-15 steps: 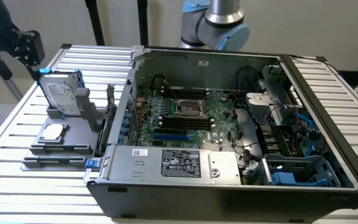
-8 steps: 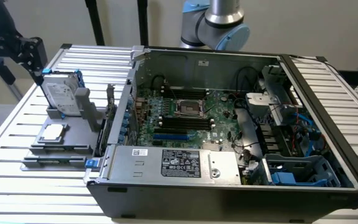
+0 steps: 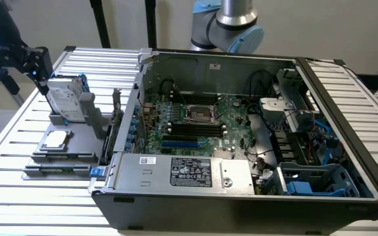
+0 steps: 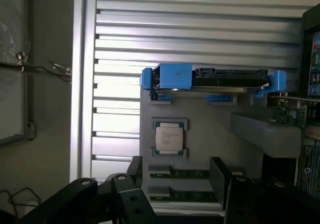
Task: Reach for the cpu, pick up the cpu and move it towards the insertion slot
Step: 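Pick up the cpu and move it towards the insertion slot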
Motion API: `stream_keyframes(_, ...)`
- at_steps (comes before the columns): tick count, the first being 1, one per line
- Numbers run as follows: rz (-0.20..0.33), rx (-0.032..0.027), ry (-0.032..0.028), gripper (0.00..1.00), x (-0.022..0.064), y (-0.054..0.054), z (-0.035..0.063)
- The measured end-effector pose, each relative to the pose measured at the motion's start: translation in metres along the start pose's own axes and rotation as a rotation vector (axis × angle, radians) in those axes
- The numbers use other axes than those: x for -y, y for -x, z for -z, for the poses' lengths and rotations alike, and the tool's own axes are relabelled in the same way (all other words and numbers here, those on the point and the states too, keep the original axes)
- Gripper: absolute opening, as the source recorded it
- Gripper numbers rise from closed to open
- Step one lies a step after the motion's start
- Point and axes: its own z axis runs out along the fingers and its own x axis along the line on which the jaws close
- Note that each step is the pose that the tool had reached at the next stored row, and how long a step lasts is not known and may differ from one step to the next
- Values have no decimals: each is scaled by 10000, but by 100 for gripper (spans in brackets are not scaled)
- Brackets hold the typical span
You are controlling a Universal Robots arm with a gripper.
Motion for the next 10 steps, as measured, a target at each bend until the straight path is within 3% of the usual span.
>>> stream_keyframes(10, 210, -18, 1, 65, 36, -1, -181)
